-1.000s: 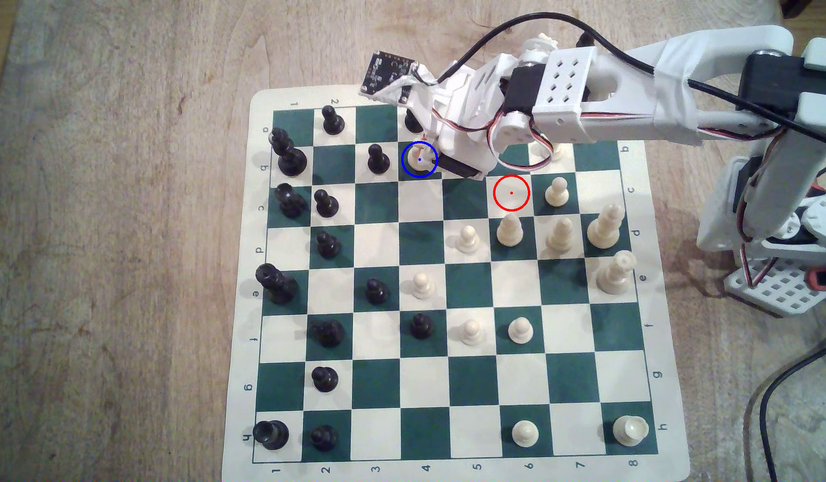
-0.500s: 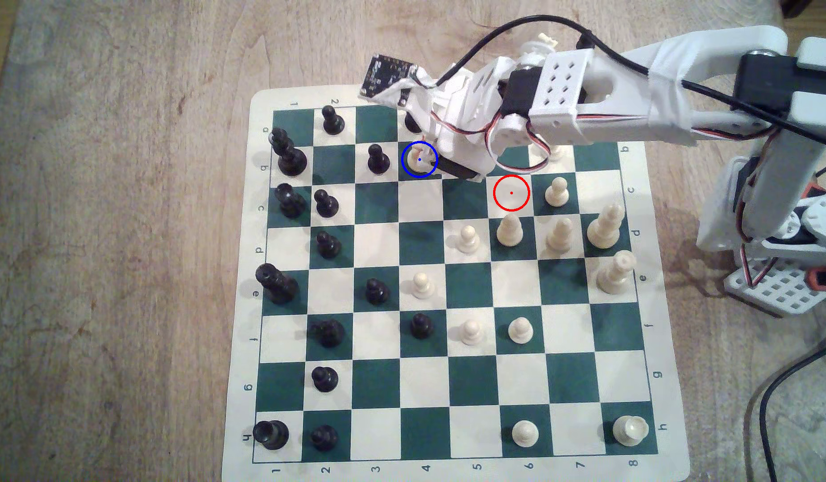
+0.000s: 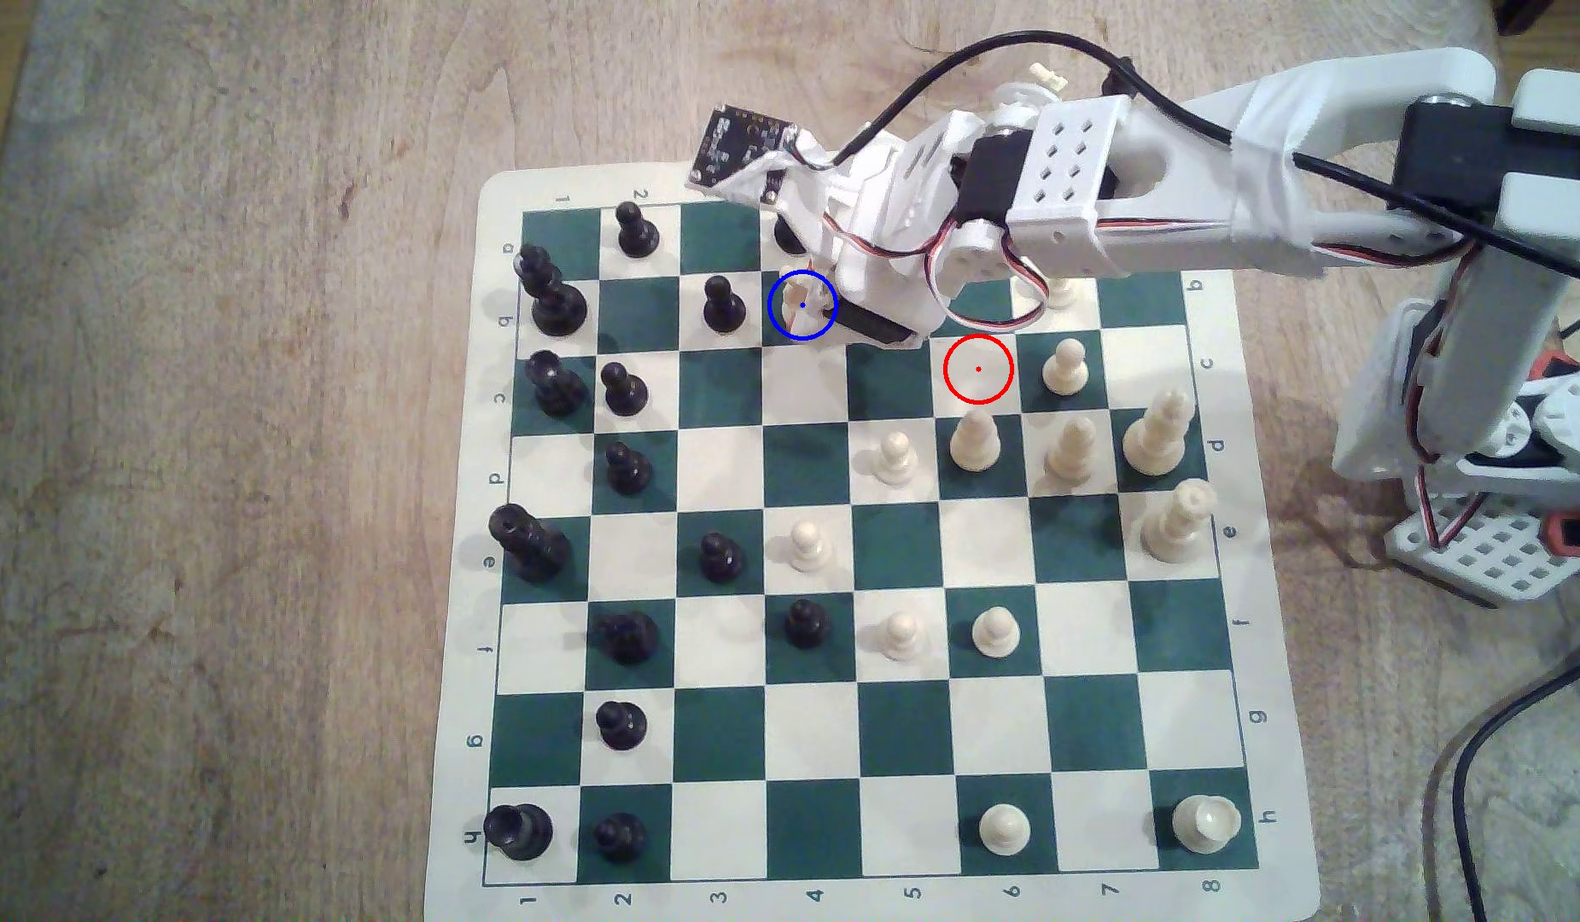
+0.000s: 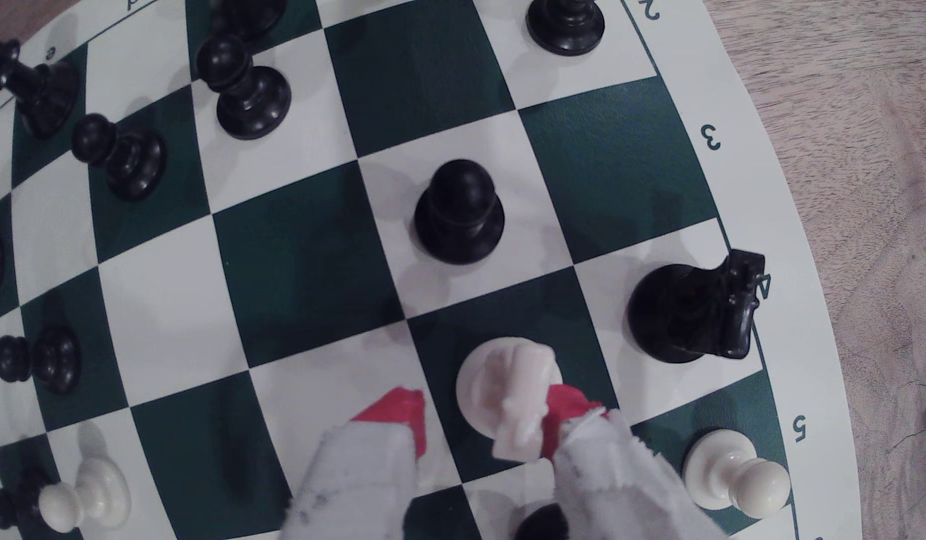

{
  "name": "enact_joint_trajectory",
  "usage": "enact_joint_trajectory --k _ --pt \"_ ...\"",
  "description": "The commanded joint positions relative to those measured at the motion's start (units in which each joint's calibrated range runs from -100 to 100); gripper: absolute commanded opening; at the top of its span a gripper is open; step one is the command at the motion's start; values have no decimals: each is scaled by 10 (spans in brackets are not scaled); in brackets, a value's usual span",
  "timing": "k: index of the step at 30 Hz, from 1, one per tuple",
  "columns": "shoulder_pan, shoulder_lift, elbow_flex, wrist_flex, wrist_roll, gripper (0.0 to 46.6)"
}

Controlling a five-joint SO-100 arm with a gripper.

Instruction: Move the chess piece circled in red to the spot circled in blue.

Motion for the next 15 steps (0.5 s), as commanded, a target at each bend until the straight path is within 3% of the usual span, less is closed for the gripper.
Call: enact_joint_trajectory --k 1,8,15 --pt "0 -27 -40 -5 0 160" --pt "-7 -76 -32 -5 -3 198" --pt "-18 -150 44 -34 -4 198"
